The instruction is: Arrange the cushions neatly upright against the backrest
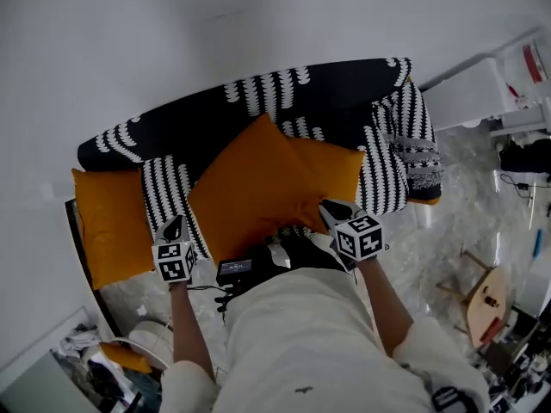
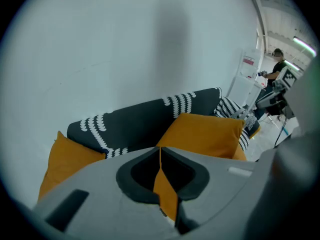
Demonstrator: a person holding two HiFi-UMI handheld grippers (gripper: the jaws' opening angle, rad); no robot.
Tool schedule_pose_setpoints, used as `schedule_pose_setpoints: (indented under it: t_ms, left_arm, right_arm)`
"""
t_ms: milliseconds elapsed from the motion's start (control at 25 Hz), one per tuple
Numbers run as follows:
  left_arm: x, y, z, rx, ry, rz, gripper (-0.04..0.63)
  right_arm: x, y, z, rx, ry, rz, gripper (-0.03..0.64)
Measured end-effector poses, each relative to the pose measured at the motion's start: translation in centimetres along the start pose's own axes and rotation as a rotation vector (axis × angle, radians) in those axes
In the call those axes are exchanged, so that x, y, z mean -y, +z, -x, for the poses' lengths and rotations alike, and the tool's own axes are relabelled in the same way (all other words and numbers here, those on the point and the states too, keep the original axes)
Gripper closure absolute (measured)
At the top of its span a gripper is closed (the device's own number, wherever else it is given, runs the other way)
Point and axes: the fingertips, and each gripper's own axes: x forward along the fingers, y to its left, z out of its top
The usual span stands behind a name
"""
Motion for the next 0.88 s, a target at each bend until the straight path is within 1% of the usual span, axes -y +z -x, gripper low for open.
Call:
schedule_pose_setpoints:
  t_ms: [160, 200, 240, 280, 320, 440, 520, 560, 640, 760, 800, 880]
  left_arm:
    - [1.6, -2.3, 0.6, -0.04, 0.03, 0.049, 0.575]
    - [2.0, -2.8, 0.9, -0.049, 0.037, 0.061, 0.575]
    - [2.3, -3.4, 1.1, -0.057, 0.044, 0.071, 0.575]
    - [2.6, -4.0, 1.5, -0.065, 0.051, 0.077, 0.575]
    - [2.8, -4.6, 1.9, -0.074, 0.057, 0.077, 0.575]
    - [3.3, -6.5, 3.2, -0.11, 0.073, 0.066, 0.575]
    - [3.3, -7.5, 4.2, -0.123, 0.087, 0.085, 0.575]
    - [3.3, -7.9, 4.7, -0.127, 0.097, 0.099, 0.575]
    - [3.1, -8.9, 5.6, -0.135, 0.117, 0.124, 0.575]
    - [2.9, -10.4, 6.9, -0.149, 0.138, 0.145, 0.575]
    - [2.8, -10.8, 7.1, -0.15, 0.143, 0.151, 0.575]
    - [2.6, -11.2, 7.5, -0.147, 0.154, 0.164, 0.575]
  right_arm:
    - [2.8, -1.1, -1.4, -0.045, 0.003, 0.056, 0.601]
    - [3.2, -1.2, -1.9, -0.054, 0.02, 0.067, 0.572]
    - [3.4, -1.4, -2.6, -0.063, 0.044, 0.079, 0.463]
    - [3.5, -1.6, -3.2, -0.07, 0.065, 0.097, 0.436]
    - [3.7, -1.8, -3.8, -0.077, 0.073, 0.12, 0.436]
    - [4.9, -3.4, -5.9, -0.13, 0.045, 0.198, 0.433]
    - [5.6, -4.7, -7.3, -0.182, 0.045, 0.234, 0.423]
    - [5.6, -5.3, -7.9, -0.203, 0.052, 0.243, 0.411]
    - [5.6, -6.0, -8.9, -0.233, 0.057, 0.253, 0.408]
    - [5.4, -6.6, -9.7, -0.267, 0.029, 0.267, 0.408]
    - [5.2, -6.7, -9.9, -0.277, 0.022, 0.265, 0.415]
    - [4.7, -6.5, -10.1, -0.287, 0.024, 0.238, 0.469]
